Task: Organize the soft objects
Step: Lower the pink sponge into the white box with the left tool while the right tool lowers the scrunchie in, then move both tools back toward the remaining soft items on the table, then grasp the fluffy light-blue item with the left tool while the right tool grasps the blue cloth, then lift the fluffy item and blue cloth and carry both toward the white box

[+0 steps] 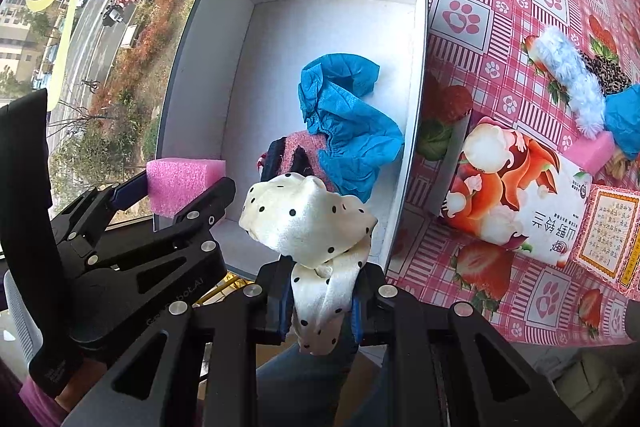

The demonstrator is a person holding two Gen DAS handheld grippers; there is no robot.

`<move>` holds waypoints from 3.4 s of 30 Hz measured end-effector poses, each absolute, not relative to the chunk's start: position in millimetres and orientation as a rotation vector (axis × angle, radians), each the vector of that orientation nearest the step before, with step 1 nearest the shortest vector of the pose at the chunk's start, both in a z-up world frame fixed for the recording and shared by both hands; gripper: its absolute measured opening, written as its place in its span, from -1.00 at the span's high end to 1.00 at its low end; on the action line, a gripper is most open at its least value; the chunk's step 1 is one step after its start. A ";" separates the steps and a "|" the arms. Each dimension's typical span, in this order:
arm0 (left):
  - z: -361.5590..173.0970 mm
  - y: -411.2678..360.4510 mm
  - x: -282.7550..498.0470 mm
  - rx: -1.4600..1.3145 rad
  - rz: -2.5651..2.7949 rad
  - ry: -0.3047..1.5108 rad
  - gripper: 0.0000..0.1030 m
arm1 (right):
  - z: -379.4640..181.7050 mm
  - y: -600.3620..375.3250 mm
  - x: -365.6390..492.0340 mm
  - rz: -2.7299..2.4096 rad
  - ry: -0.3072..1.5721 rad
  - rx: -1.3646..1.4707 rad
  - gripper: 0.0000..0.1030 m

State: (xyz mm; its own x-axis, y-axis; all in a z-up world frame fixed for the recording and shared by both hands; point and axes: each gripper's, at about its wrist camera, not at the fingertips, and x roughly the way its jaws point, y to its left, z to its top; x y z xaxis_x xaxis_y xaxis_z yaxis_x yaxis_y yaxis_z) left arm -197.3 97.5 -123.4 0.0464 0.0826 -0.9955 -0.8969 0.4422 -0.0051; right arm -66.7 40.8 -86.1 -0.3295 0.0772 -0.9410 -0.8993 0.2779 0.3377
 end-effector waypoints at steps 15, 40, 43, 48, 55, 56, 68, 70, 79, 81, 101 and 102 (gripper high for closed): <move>-121.3 99.8 -202.5 -0.852 0.883 1.262 -0.60 | -85.9 41.1 -60.3 1.240 1.554 -0.756 -0.12; -61.6 98.5 -88.5 -0.905 0.538 1.101 -0.99 | 17.4 -34.8 76.7 1.076 1.452 -0.359 -0.52; -63.5 97.5 -59.9 -0.944 0.508 1.116 -0.99 | 30.2 -57.3 118.9 1.012 1.433 -0.298 -0.52; -76.7 99.4 -11.6 -0.983 0.518 1.169 -0.99 | 22.3 -82.0 194.6 0.919 1.448 -0.219 -0.52; -118.8 112.6 51.4 -1.077 0.563 1.257 -0.99 | -45.1 -60.1 264.6 0.907 1.569 -0.296 -0.52; -126.4 115.3 59.7 -1.096 0.570 1.269 -0.99 | -57.7 -52.6 269.4 0.914 1.588 -0.320 -0.52; -178.7 137.4 100.0 -1.258 0.708 1.337 -0.99 | -172.8 28.5 273.9 1.049 1.668 -0.587 -0.51; -185.4 136.2 109.3 -1.258 0.714 1.357 -0.99 | -181.1 29.7 272.2 1.049 1.666 -0.617 -0.29; -206.1 127.9 154.2 -1.256 0.717 1.379 -0.99 | -166.8 -9.7 302.3 1.073 1.680 -0.454 0.57; -215.2 128.2 160.2 -1.273 0.720 1.385 -0.99 | -163.7 -18.1 308.6 1.071 1.692 -0.413 0.57; -205.0 114.4 180.4 -1.027 0.667 1.431 0.40 | -124.9 -75.7 331.2 1.034 1.676 -0.273 0.57; -199.8 113.0 179.9 -1.003 0.668 1.426 0.40 | -123.6 -77.5 330.9 1.029 1.674 -0.269 0.57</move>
